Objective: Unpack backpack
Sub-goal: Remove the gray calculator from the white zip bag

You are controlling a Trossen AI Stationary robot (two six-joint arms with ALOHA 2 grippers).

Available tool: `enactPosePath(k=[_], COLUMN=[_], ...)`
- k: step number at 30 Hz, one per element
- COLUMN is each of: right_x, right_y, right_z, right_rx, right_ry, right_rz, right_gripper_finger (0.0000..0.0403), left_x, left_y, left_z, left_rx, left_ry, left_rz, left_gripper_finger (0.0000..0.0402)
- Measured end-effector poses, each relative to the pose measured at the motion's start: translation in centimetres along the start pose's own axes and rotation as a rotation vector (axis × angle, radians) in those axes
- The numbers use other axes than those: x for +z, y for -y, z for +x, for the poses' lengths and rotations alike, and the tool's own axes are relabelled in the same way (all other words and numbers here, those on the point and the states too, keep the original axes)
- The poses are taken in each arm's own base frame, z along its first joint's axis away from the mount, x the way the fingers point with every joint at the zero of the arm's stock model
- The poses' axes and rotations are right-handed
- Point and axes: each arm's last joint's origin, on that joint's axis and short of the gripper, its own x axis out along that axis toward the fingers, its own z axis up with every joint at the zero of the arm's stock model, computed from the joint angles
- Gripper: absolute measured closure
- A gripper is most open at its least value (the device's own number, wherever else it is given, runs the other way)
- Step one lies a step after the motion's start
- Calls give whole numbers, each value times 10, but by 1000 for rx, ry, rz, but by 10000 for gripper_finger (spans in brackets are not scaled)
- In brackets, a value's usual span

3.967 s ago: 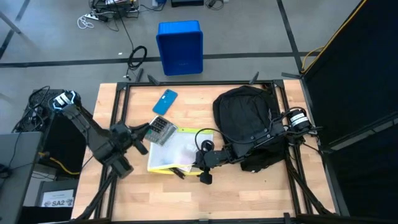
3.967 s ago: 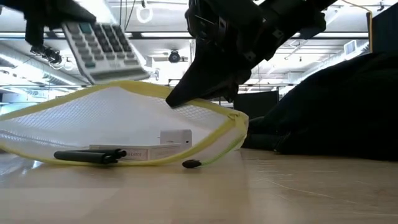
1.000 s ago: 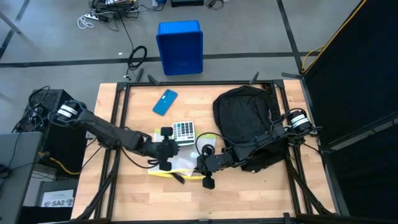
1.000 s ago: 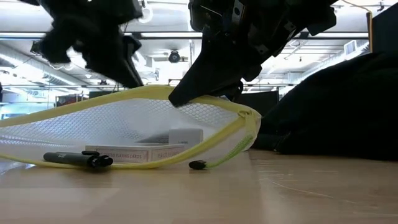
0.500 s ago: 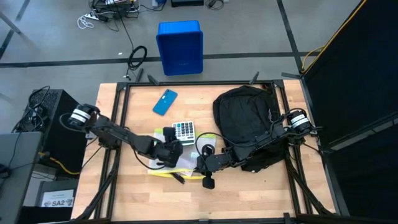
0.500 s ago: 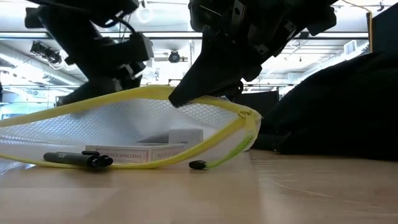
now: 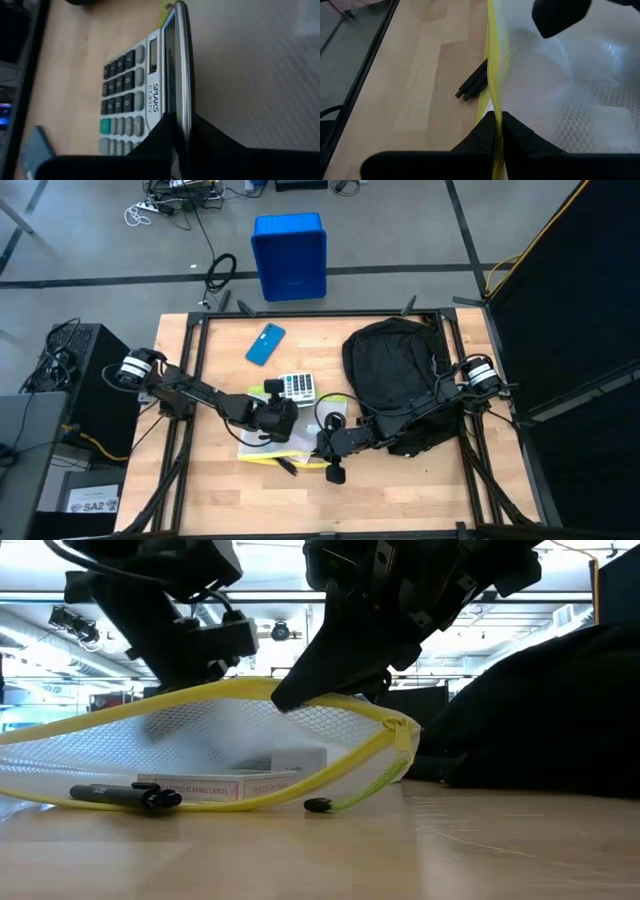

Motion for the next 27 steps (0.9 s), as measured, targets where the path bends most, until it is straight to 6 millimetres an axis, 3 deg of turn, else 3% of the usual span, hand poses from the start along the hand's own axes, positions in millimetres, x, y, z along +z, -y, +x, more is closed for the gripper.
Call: enactPosePath(k=[6, 11, 15, 20, 27], right_x=[0, -1, 0, 0, 0], right_y=[0, 0, -1, -1, -1], right_z=[0, 0, 0, 0, 0], right_rx=[0, 7, 16, 24, 25], right_ry=[-3, -6, -6, -8, -10], right_rz=[-1, -4, -6, -6, -12], right_gripper_finger=[403, 403, 403, 403, 403], left_x=[39, 71, 80, 75, 59], left_y=[-21, -55, -87, -118, -139], left_z=[-36, -81, -97, -72, 4], left_rx=[57, 146, 181, 151, 187], left_ry=[82, 182, 210, 126, -32], left_rz=[-12, -17, -68, -109, -89], left_gripper_finger=[399, 400, 401, 401, 401])
